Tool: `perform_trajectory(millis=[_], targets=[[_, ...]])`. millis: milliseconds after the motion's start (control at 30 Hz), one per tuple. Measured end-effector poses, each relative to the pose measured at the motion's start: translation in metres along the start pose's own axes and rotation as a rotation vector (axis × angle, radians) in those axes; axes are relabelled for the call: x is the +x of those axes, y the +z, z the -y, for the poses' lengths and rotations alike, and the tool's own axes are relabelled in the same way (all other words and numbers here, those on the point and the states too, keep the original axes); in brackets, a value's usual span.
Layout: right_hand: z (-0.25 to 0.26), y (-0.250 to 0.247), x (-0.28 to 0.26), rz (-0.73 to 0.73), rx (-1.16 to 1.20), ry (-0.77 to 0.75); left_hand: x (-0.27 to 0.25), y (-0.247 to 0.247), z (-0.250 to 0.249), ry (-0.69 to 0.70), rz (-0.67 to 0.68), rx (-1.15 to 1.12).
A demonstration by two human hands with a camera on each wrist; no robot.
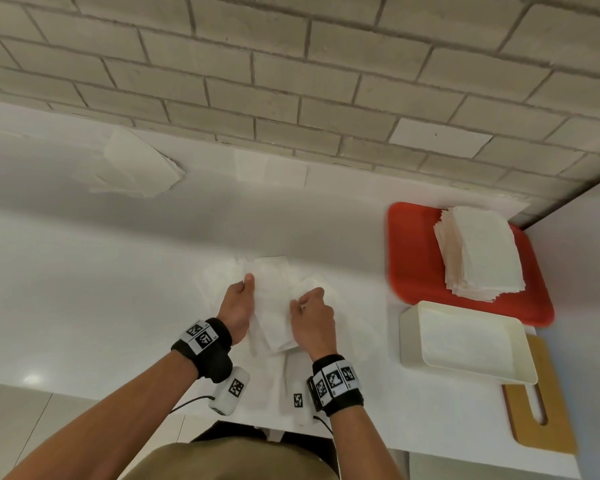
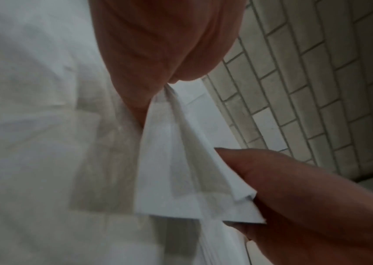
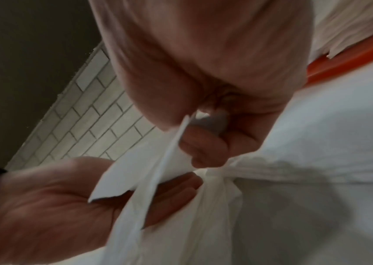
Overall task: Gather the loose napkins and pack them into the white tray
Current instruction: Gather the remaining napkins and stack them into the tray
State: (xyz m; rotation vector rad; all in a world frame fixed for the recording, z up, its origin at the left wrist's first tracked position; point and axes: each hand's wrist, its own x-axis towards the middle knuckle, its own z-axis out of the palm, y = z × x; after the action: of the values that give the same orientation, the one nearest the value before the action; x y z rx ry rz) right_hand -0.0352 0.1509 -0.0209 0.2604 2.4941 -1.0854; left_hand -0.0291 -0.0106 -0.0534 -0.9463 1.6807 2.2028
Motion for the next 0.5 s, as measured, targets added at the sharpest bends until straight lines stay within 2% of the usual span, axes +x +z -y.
perform_trajectory(millis=[167,333,433,500], targets=[[-0.006,-0.004,-0.008,-0.097,-0.141,-0.06,-0.001,-0.005,0.006,0.002,-0.017,-0.07],[-0.009,-0.016,-0.013,-0.034,0.154,-0.067,-0.004,-0.004,0.006,0.025,0.007,-0.094],[-0.02,-0.008,-0.014,0.031,0.076,-0.087,-0.002,-0.003,0.009,0.015,-0.019,-0.073],[-0.029,-0.004,-0.007,-0.034,-0.016,-0.12,0.001,-0.003,0.011,0.033,-0.057,-0.028]])
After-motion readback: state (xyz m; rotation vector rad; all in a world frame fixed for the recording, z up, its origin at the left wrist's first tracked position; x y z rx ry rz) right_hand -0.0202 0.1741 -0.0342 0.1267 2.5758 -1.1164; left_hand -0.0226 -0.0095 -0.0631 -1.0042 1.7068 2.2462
